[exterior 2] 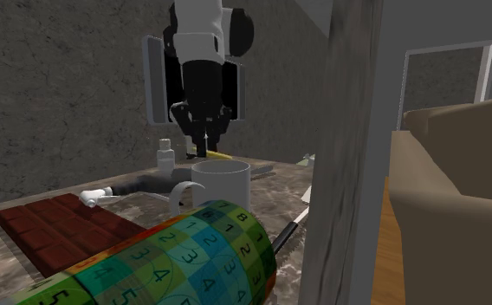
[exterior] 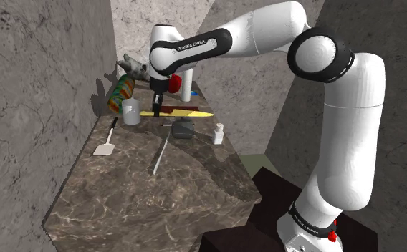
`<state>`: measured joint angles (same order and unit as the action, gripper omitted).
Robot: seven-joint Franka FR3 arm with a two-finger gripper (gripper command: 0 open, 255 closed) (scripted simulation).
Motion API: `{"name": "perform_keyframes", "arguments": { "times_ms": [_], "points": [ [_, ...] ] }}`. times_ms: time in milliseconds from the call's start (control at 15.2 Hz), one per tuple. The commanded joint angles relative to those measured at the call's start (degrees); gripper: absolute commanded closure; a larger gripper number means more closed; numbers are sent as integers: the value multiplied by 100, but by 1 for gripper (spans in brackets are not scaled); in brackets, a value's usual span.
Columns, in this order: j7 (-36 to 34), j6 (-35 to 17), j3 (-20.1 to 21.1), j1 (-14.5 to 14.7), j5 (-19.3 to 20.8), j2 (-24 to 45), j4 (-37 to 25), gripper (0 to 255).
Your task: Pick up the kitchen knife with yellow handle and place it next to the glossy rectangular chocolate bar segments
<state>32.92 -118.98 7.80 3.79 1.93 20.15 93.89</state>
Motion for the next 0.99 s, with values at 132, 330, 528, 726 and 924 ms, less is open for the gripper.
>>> {"name": "perform_keyframes", "arguments": {
  "times_ms": [132, 330, 528, 726, 924],
  "points": [
    [53, -129, -24, -23, 20, 232, -103, 255],
    [48, -327, -29, -20, 31, 307, 21, 255],
    [42, -523, -36, -17, 45, 390, 135, 255],
    [35, -715, -43, -13, 59, 482, 235, 255],
    [30, -852, -49, -10, 70, 553, 301, 255]
  ]
}}
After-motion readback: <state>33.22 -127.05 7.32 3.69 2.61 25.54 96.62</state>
